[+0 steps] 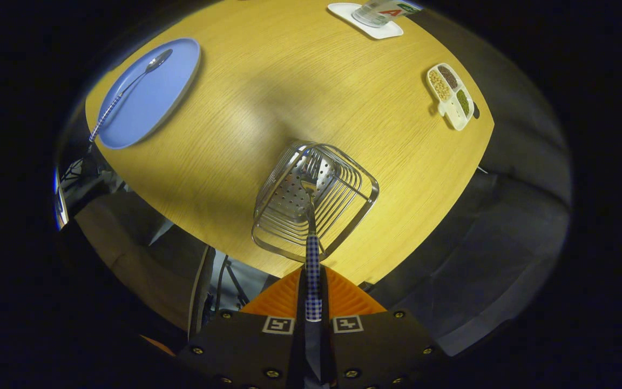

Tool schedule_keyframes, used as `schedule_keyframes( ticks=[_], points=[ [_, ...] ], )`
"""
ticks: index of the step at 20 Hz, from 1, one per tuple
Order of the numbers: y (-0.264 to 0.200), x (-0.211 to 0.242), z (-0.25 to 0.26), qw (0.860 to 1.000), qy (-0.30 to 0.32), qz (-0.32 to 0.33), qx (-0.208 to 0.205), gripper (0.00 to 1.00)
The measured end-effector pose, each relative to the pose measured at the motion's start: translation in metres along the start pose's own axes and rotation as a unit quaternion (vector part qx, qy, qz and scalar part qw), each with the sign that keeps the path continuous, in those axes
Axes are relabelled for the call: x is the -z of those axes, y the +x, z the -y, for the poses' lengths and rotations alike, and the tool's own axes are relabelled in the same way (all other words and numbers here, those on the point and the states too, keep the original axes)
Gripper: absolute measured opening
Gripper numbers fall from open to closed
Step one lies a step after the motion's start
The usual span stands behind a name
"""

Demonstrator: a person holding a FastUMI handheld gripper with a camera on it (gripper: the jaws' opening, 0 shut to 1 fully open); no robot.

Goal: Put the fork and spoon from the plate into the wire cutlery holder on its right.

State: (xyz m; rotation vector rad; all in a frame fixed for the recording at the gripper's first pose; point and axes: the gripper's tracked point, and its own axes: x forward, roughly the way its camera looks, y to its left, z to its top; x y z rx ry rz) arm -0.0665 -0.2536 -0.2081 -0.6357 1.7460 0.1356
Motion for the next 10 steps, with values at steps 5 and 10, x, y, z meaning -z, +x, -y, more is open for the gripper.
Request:
schedule_keyframes(
  ticks=[5,10],
  points=[
    [-0.015,-0.009,0.005,0.997,0.021,0.061,0.031,0.76],
    [-0.044,-0.014,-0.008,0.986,0.086,0.128,0.057,0.95]
  ],
)
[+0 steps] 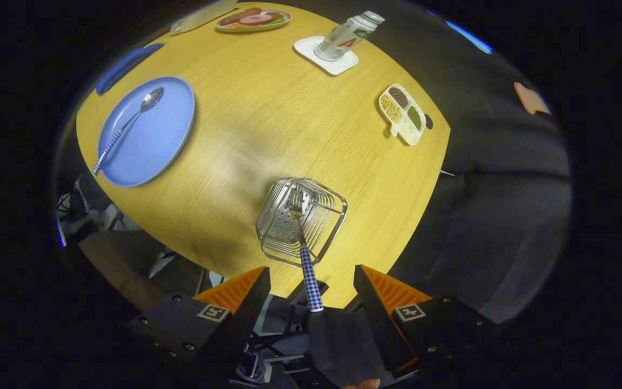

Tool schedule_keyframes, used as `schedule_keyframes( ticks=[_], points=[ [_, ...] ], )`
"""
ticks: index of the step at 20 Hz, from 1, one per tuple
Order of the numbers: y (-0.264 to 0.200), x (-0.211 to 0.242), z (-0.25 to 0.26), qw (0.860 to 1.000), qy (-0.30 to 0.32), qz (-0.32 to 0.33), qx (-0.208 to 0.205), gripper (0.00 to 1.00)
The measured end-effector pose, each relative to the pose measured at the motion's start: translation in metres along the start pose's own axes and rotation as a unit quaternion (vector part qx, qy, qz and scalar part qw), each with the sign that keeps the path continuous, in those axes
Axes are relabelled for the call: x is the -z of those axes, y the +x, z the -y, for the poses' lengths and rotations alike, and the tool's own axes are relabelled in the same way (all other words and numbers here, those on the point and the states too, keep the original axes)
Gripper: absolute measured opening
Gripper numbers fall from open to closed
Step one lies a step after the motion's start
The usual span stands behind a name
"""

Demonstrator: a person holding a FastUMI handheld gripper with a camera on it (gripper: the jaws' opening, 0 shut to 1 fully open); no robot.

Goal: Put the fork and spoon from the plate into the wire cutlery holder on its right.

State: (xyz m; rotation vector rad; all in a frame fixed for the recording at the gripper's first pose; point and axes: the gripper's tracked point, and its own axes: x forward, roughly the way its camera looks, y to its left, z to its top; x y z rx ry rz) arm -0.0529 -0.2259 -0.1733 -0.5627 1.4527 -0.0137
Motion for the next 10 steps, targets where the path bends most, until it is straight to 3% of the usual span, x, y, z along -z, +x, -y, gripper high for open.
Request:
schedule_keyframes(
  ticks=[5,10],
  points=[
    [-0.029,-0.021,-0.051,0.989,0.108,0.089,-0.056,0.95],
    [-0.052,-0.044,-0.098,0.972,0.137,0.171,-0.082,0.95]
  ],
)
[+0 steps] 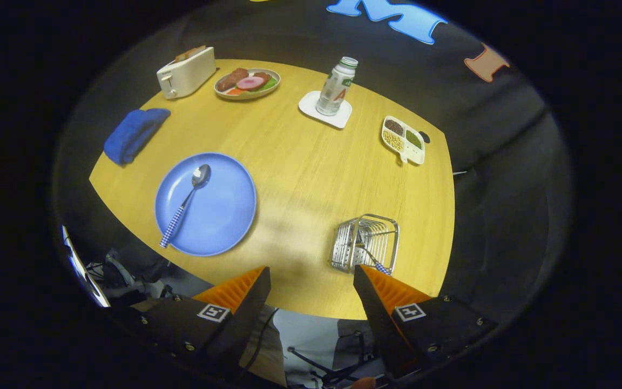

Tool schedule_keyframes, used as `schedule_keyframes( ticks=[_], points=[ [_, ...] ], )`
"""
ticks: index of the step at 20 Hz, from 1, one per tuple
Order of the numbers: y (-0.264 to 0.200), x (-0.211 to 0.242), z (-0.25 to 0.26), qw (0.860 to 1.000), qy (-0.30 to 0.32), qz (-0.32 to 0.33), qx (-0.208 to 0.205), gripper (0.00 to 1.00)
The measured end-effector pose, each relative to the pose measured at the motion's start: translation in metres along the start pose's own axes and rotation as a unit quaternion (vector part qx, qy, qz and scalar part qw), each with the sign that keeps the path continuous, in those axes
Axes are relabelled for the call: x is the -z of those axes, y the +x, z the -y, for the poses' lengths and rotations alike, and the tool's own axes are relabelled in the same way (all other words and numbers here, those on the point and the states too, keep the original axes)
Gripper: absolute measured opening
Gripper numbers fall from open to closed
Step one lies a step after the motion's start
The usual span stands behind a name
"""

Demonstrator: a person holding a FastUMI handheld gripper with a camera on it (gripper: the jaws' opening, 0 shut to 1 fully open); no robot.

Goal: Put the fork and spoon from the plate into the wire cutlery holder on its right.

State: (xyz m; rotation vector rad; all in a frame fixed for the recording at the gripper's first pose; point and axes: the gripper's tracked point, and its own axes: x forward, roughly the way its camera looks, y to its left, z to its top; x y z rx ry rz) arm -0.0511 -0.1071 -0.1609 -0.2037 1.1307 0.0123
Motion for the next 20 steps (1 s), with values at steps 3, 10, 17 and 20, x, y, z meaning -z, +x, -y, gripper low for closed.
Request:
schedule_keyframes(
  ticks=[3,10,17,20],
  points=[
    [0.003,0.001,-0.03,0.999,0.021,0.027,-0.019,0.95],
    [0.002,-0.026,-0.089,0.991,0.058,0.115,-0.043,0.95],
    [0.021,-0.034,-0.139,0.988,0.087,0.118,-0.049,0.96],
    [0.03,-0.041,-0.162,0.988,0.095,0.109,-0.055,0.96]
  ],
)
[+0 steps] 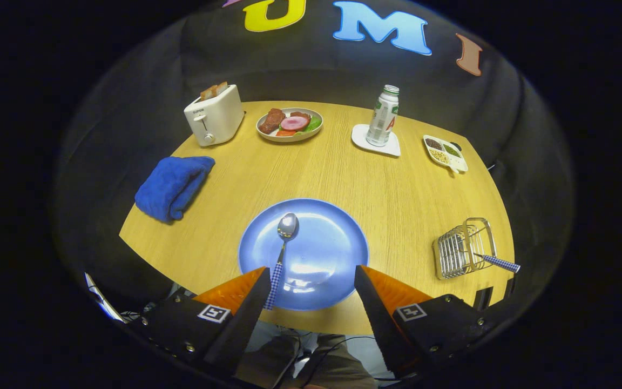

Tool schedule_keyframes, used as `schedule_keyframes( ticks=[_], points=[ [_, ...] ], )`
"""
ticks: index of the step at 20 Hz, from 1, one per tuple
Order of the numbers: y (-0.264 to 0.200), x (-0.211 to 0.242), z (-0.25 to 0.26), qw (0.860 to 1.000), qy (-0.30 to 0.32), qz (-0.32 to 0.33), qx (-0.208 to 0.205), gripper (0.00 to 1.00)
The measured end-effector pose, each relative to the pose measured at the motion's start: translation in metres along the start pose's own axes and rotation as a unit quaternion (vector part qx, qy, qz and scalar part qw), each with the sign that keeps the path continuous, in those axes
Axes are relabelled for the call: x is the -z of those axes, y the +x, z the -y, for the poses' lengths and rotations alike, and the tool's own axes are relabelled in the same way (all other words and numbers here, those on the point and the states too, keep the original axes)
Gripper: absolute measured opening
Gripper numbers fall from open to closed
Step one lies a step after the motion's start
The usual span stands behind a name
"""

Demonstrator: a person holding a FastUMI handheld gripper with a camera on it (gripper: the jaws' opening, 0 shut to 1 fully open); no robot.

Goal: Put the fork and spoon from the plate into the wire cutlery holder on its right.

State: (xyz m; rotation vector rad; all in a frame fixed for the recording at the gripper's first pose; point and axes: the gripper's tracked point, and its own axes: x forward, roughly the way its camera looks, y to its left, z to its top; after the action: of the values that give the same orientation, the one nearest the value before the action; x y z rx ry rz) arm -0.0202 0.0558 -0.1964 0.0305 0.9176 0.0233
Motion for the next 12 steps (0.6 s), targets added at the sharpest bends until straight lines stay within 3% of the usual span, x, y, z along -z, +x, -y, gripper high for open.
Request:
schedule_keyframes(
  ticks=[12],
  points=[
    [0.049,0.034,-0.022,0.997,-0.012,-0.077,0.019,0.96]
  ],
)
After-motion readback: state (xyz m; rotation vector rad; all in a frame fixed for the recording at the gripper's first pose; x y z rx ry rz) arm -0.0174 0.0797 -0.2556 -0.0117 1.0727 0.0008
